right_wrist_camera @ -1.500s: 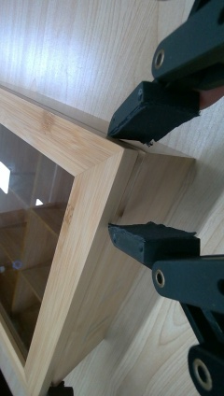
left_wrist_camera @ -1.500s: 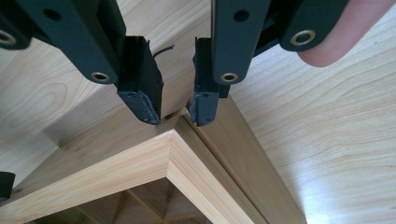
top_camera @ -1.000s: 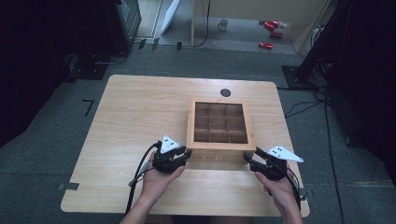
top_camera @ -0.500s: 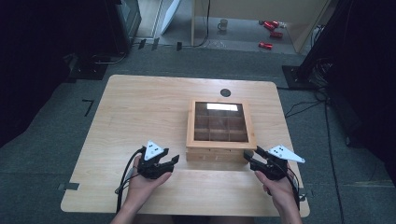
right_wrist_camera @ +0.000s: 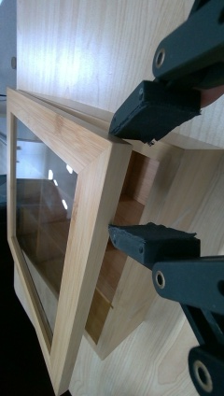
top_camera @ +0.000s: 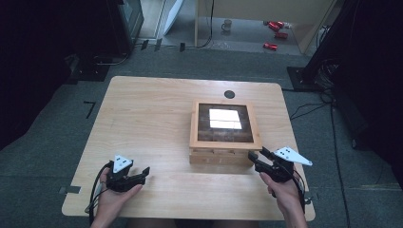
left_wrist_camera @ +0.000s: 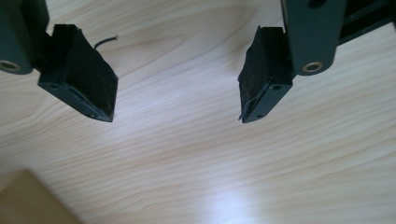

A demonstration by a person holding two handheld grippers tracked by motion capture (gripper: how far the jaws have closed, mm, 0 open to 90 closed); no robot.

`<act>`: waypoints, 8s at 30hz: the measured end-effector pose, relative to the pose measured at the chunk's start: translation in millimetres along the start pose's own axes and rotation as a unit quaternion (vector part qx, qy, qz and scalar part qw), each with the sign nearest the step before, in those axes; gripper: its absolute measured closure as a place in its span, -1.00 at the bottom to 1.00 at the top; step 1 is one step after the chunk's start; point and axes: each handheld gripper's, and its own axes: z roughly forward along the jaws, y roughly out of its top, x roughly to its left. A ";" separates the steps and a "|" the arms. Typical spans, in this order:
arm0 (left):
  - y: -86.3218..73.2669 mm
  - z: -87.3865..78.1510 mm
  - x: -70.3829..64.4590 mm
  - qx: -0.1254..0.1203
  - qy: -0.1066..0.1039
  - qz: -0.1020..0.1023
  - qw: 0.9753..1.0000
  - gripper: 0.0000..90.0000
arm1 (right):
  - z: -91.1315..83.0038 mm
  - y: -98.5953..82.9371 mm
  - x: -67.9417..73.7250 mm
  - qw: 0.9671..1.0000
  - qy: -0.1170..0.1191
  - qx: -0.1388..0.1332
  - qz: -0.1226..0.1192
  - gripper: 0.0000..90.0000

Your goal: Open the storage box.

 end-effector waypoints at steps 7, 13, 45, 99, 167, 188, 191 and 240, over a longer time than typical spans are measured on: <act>-13.6 -4.6 19.8 0.019 0.027 -0.006 0.999 -0.52 | 0.0 3.9 3.0 1.000 -0.010 -0.006 -0.024 0.02; -19.0 -1.5 27.4 0.030 0.047 -0.009 0.998 -0.66 | 1.6 7.0 4.3 0.999 -0.018 -0.011 -0.026 0.01; -23.1 1.2 22.6 0.016 0.059 -0.003 0.998 -0.69 | 10.2 72.1 1.8 0.995 -0.049 -0.051 -0.070 -0.02; -23.0 1.1 22.7 0.016 0.059 -0.002 0.998 -0.68 | 46.7 124.7 -36.2 0.988 -0.035 -0.093 -0.119 0.41; -23.1 1.2 21.8 0.015 0.051 0.007 0.999 -0.66 | 152.6 224.1 -74.0 0.992 -0.108 -0.068 0.005 0.49; -22.8 1.6 21.4 0.015 0.050 0.006 0.999 -0.66 | 169.5 227.7 -74.8 0.989 -0.136 -0.065 0.016 0.50; -22.8 1.5 21.6 0.015 0.050 0.007 0.999 -0.66 | 167.6 226.7 -74.7 0.989 -0.133 -0.068 0.017 0.49; -22.9 1.6 21.0 0.015 0.050 0.007 0.999 -0.66 | 21.8 108.4 -54.7 0.994 -0.102 -0.049 0.005 -1.00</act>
